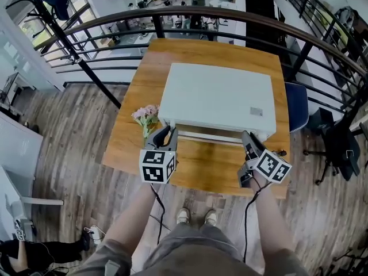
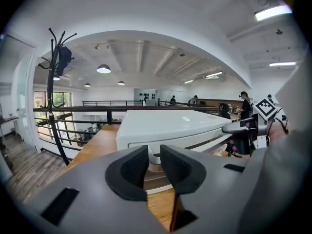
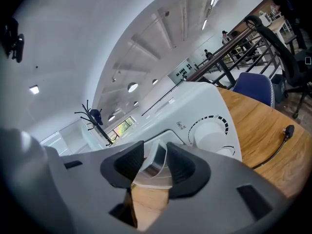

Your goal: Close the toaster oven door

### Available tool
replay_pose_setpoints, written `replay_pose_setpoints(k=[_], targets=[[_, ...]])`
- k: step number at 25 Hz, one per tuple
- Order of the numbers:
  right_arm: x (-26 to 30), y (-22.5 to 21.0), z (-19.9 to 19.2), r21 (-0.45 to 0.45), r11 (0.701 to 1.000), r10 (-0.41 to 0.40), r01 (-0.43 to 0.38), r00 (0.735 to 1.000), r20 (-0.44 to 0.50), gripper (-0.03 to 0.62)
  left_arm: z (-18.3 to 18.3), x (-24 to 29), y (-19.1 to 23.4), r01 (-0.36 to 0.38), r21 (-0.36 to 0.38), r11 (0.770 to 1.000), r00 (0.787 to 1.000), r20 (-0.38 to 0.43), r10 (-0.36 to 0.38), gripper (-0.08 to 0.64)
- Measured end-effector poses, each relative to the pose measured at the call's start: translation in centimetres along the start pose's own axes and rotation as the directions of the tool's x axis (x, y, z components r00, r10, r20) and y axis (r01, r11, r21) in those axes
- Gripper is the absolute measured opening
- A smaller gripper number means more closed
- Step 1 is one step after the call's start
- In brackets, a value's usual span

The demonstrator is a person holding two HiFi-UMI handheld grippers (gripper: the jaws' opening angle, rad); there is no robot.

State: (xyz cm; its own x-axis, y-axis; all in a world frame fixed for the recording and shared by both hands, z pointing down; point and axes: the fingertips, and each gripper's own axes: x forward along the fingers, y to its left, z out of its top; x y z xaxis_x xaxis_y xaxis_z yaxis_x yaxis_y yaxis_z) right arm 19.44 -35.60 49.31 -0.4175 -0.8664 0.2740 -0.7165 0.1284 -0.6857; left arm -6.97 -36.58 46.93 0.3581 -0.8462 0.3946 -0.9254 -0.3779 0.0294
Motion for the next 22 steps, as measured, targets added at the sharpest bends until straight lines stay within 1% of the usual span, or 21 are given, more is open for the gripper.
replay_pose_setpoints(k=[4, 5, 8, 9, 10, 13, 15, 18, 22], targets=[[0.1, 0.1, -0.2, -0.008, 1.000, -0.001, 0.001, 1.000, -0.004, 0.164, -0.1, -0.2, 0.4, -0.007, -0.018, 1.000, 1.000, 0.012, 0.007, 0.091], [0.1, 0.1, -0.2, -0.016, 1.000, -0.006, 0.006, 1.000, -0.009, 0.164, -0.2, -0.3, 0.5, -0.011, -0.025, 1.000, 1.000, 0.010, 0.011, 0.106], [-0.5, 0.3, -0.7, -0.077, 0.997, -0.024, 0.021, 0.999, -0.034, 0.164, -0.6, -0.8, 0.7, -0.004, -0.049, 0.999, 1.000, 0.002, 0.004, 0.144], [-0.8, 0.4, -0.8, -0.111, 0.993, -0.034, 0.029, 0.999, -0.043, 0.178, -0.7, -1.0, 0.8, 0.000, -0.053, 0.999, 1.000, -0.001, 0.000, 0.155], [-1.1, 0.6, -1.0, -0.147, 0.988, -0.046, 0.038, 0.998, -0.052, 0.218, -0.9, -1.2, 0.8, 0.003, -0.051, 0.999, 1.000, -0.007, -0.004, 0.167], [-2.2, 0.7, -1.2, -0.238, 0.968, -0.093, 0.076, 0.994, -0.063, 0.232, -1.6, -1.6, 0.6, 0.011, -0.026, 1.000, 0.999, -0.033, -0.012, 0.176], [-3.0, 0.8, -1.1, -0.278, 0.956, -0.112, 0.092, 0.992, -0.057, 0.235, -2.0, -1.8, 0.2, 0.016, -0.022, 1.000, 0.999, -0.035, -0.017, 0.176], [-4.0, 1.5, -0.9, -0.310, 0.947, -0.107, 0.088, 0.993, -0.044, 0.235, -1.6, -2.4, -0.3, 0.028, -0.022, 0.999, 1.000, -0.014, -0.028, 0.176], [-5.6, 4.0, 0.0, -0.369, 0.927, -0.076, 0.065, 0.997, -0.015, 0.234, 0.3, -3.8, -0.9, 0.047, 0.033, 0.998, 0.999, 0.026, -0.048, 0.176]])
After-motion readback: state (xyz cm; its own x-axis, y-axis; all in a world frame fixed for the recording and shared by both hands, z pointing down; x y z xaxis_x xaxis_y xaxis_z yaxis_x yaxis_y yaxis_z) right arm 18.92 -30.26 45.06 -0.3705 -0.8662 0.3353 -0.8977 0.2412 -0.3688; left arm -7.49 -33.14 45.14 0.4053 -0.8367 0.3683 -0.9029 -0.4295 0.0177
